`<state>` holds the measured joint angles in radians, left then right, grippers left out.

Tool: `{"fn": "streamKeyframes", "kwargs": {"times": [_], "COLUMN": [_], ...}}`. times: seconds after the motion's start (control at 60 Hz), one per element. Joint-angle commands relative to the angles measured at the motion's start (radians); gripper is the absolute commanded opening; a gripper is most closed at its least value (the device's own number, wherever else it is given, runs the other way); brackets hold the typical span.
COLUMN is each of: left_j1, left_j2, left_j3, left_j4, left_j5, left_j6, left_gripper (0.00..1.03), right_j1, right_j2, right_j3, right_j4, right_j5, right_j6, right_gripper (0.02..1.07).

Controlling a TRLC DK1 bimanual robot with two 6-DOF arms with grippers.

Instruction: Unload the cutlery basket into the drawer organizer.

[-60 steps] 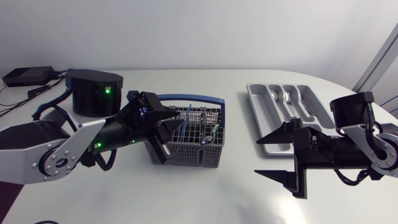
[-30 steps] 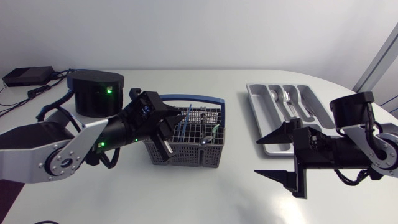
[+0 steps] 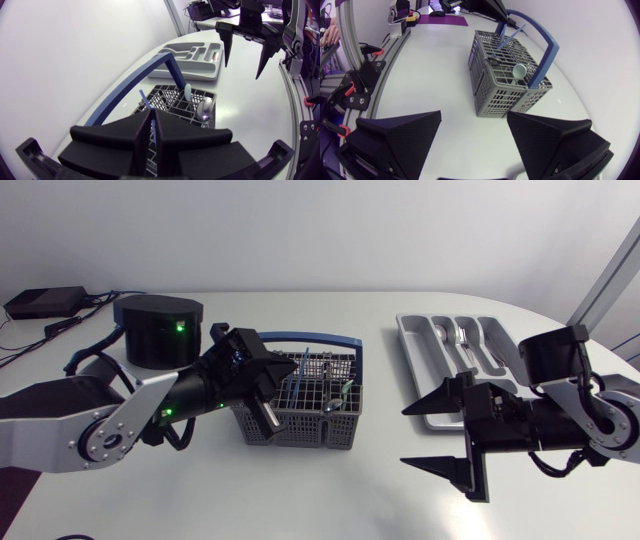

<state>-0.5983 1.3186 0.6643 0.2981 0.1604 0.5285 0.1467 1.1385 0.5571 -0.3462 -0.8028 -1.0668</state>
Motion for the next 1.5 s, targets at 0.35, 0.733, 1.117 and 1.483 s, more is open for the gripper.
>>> {"fn": "streamKeyframes", "kwargs": {"times": [0.35, 0.733, 1.117, 1.483], "left_j1": [0.011, 0.015, 0.037, 0.026], "left_j2": [-0.027, -0.119, -0.222, -0.269], "left_j3": [-0.014, -0.008, 0.02, 0.084], "left_j4": [-0.016, -0.08, -0.197, -0.287], "left_j5": [0.011, 0.011, 0.042, 0.048], "left_j6": [0.048, 0.057, 0.047, 0.022], "left_gripper": [0.05, 0.05, 0.05, 0.05], "right_j1": [0.065, 0.109, 0.185, 0.234], "right_j2": [0.049, 0.03, -0.011, -0.062], "right_j3": [0.05, 0.056, 0.083, 0.079], "right_j4": [-0.007, -0.005, -0.013, -0.028], "right_j5": [-0.012, -0.003, 0.045, 0.096], "right_j6": [0.114, 0.159, 0.228, 0.254], "right_gripper": [0.97, 0.97, 0.97, 0.97]}}
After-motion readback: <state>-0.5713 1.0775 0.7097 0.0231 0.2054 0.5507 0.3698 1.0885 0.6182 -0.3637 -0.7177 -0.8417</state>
